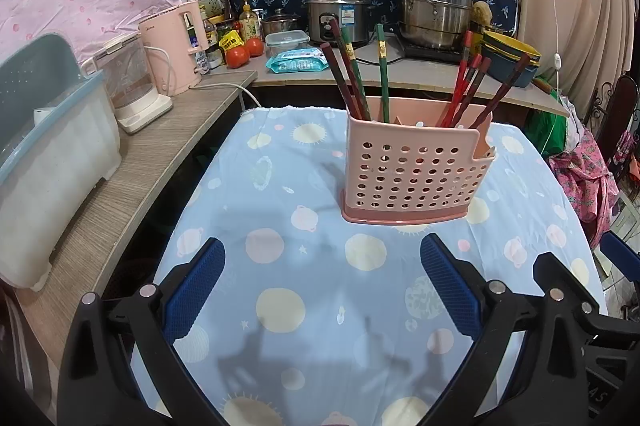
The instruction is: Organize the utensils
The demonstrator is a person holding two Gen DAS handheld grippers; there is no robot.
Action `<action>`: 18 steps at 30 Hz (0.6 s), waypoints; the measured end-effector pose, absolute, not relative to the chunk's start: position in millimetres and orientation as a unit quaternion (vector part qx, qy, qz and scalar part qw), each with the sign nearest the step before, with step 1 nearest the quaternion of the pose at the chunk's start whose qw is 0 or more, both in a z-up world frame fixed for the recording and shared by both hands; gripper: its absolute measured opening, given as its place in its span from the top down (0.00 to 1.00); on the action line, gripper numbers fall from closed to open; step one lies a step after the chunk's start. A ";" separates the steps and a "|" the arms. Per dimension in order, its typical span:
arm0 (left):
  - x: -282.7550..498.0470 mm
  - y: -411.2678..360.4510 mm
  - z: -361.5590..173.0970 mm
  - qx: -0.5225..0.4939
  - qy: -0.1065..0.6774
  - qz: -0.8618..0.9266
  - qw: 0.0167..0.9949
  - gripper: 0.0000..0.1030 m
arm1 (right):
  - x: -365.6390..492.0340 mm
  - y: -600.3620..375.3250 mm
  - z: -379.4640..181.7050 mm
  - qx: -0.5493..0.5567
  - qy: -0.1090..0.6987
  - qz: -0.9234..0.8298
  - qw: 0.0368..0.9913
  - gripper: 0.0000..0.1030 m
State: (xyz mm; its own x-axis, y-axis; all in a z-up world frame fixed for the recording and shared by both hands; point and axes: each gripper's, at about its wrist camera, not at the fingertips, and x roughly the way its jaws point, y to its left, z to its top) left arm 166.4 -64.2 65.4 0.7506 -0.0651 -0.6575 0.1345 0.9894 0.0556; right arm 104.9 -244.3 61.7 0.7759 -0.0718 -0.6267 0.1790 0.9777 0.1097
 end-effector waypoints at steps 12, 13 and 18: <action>166.3 -65.8 62.5 0.054 0.353 -0.050 0.933 0.09 | 106.5 -243.1 57.3 0.079 0.335 -0.065 0.937 0.06; 166.1 -65.8 62.6 0.054 0.352 -0.050 0.933 0.09 | 106.4 -243.4 57.7 0.079 0.335 -0.065 0.937 0.06; 166.9 -64.9 61.6 0.054 0.354 -0.049 0.932 0.09 | 106.4 -242.9 57.6 0.080 0.334 -0.066 0.937 0.06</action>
